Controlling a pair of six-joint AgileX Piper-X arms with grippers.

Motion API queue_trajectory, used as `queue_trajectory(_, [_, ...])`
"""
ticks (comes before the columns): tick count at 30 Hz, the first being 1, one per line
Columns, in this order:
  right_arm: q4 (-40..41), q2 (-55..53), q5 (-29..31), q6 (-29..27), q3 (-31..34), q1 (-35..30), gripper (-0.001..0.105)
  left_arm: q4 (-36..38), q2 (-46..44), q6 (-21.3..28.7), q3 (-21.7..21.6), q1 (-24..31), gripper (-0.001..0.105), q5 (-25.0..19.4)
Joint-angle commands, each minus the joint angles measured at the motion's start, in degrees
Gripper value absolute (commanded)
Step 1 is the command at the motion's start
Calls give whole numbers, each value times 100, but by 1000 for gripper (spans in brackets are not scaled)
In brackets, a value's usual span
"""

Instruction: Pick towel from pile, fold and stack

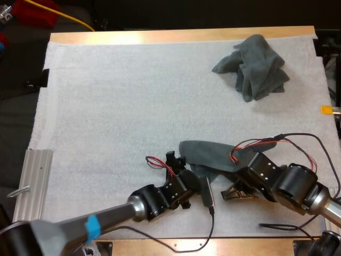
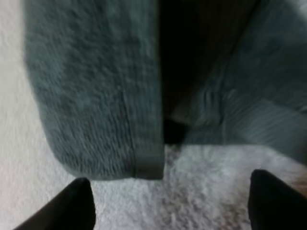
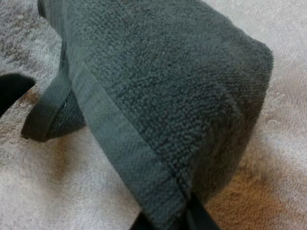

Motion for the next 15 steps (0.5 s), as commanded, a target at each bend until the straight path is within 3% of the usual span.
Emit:
queue_trajectory(1, [52,-41,-10,9,-3,16,1,-202,104,-48,-2,-4,65,-216])
queue_trajectory(10, [52,-41,-10,9,-3,16,1,-1356,518,-48,-2,135,65,-501])
queue_trajectory(15, [52,-41,-10,9,-3,16,1,-1710,518,-43,-2,696,61,-439])
